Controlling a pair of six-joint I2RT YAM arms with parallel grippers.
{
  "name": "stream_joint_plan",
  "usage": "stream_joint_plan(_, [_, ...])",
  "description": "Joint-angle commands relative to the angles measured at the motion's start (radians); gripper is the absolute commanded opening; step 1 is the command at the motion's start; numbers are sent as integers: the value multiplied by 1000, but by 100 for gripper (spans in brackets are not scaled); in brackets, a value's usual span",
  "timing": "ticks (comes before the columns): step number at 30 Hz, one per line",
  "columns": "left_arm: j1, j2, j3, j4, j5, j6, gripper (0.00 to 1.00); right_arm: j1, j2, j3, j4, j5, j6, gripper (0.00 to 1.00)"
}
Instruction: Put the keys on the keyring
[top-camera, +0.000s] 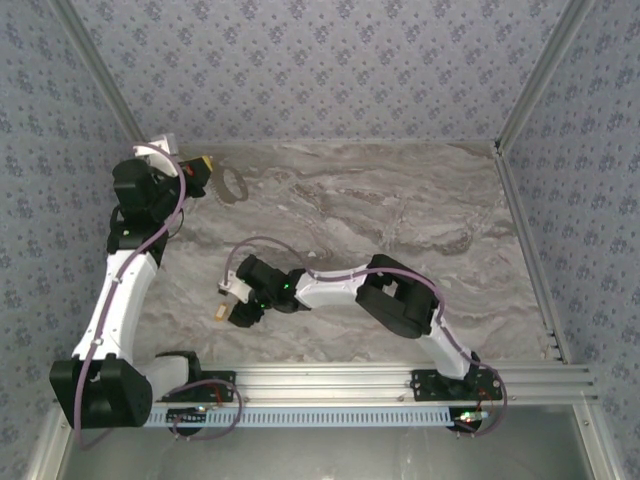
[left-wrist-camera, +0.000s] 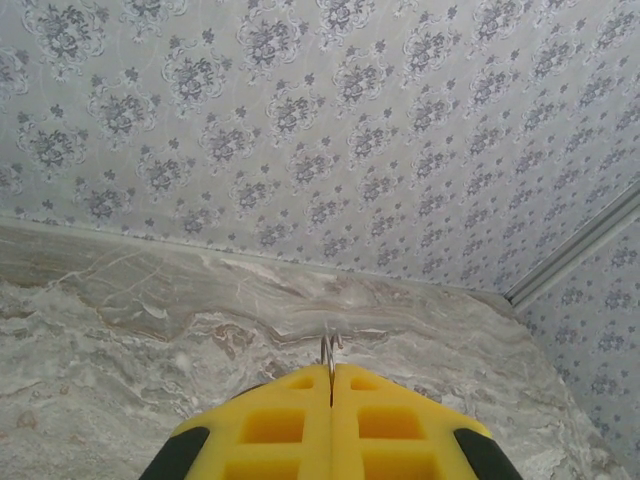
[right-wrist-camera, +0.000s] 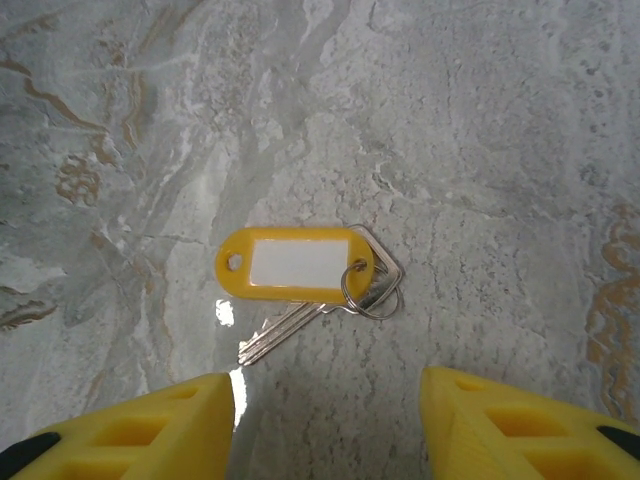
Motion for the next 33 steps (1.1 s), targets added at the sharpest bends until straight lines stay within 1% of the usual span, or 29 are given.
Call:
stream_joint_plan(1, [12,-4,39,54,29,-11,0,-4,32,65,-64,-22,-55,54])
stream_joint_plan(8, [16,-3,39,67,33,-17,0,-7,93,150,-117,-40,-88,52])
stream_joint_plan(19, [17,12,40,80,47,-25,0,-15,151,213,-140,-62,-100,48])
stream_joint_plan(22, [16,11,40,82,47,-25,0,-18,164,232,-152,-71,-104,43])
stream_joint_plan(27, [17,16,36,88,50,-26,0,-17,177,254,-162,-87,-105,28])
stream_joint_plan(33, [16,17,28,94,52,-25,0,-17,175,254,-175,-103,-108,3])
